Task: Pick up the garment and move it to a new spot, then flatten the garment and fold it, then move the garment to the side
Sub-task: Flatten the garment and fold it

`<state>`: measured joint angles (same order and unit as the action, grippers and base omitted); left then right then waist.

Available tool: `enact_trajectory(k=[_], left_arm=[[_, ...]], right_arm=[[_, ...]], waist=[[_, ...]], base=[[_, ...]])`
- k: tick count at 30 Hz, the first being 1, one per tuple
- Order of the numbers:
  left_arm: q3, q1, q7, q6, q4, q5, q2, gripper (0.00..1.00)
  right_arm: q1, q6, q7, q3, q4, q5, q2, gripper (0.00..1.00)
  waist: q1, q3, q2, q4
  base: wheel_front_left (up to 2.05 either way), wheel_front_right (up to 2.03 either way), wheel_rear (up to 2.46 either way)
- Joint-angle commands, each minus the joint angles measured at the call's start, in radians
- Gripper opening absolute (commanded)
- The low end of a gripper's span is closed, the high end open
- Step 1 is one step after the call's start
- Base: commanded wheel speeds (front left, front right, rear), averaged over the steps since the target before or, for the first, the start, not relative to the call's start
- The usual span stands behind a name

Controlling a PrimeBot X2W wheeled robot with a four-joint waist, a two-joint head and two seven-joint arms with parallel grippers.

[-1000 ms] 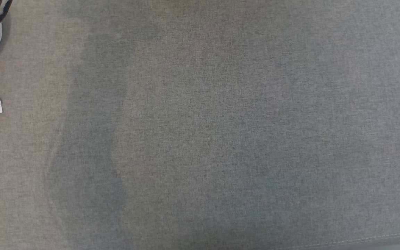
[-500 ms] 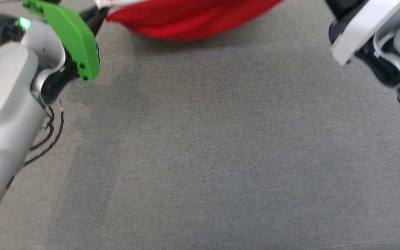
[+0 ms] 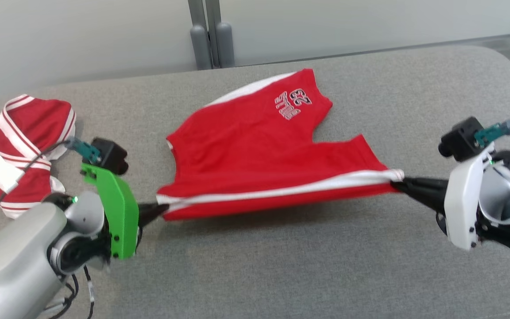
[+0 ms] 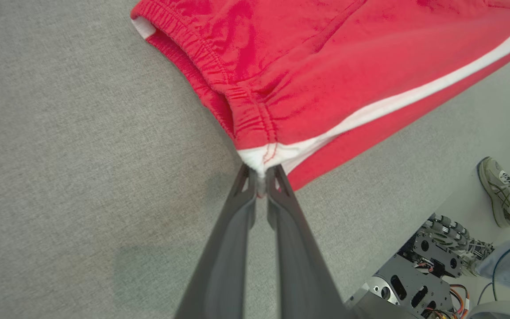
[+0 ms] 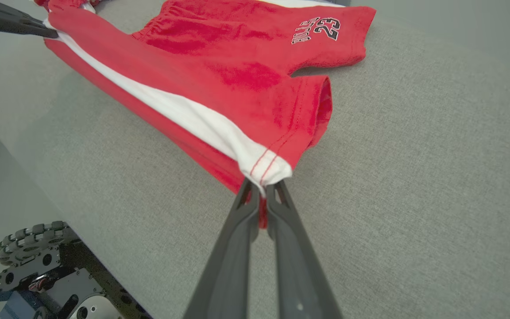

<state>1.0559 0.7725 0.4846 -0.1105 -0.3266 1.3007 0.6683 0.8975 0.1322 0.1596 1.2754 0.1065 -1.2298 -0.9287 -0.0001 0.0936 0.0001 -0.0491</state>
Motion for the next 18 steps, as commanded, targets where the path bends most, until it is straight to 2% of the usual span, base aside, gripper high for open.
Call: enact_trajectory(k=[1,5,9,14,18], left_arm=[[0.013,-0.045,0.035,0.018,0.026,0.019,0.036,0.0],[0.035,-0.106,0.118,0.057,0.14,0.086,0.085,0.0],[0.039,-0.129,0.154,0.1,0.229,0.112,0.113,0.0],[0.033,-0.076,0.194,0.133,0.255,0.113,0.108,0.0],[0.02,-0.016,0.233,0.138,0.233,0.116,0.087,0.0]], right_arm=[[-0.045,-0.003,0.043,0.002,-0.019,-0.021,-0.042,0.0],[-0.106,-0.003,0.14,-0.003,-0.087,-0.052,-0.112,0.0],[-0.139,-0.003,0.182,-0.038,-0.111,-0.064,-0.146,0.0],[-0.138,-0.003,0.208,-0.11,-0.103,-0.065,-0.132,0.0],[-0.101,-0.003,0.235,-0.181,-0.054,-0.083,-0.1,0.0]], waist=[[0.0001,-0.08,-0.0001,-0.004],[0.0001,-0.101,-0.0001,-0.002],[0.0001,-0.095,-0.0001,0.004],[0.0001,-0.046,-0.0001,0.021],[0.0001,0.019,-0.0001,0.037]], base=[[0.0,0.0,0.0],[0.0,0.0,0.0],[0.0,0.0,0.0],[0.0,0.0,0.0],[0.0,0.0,0.0]])
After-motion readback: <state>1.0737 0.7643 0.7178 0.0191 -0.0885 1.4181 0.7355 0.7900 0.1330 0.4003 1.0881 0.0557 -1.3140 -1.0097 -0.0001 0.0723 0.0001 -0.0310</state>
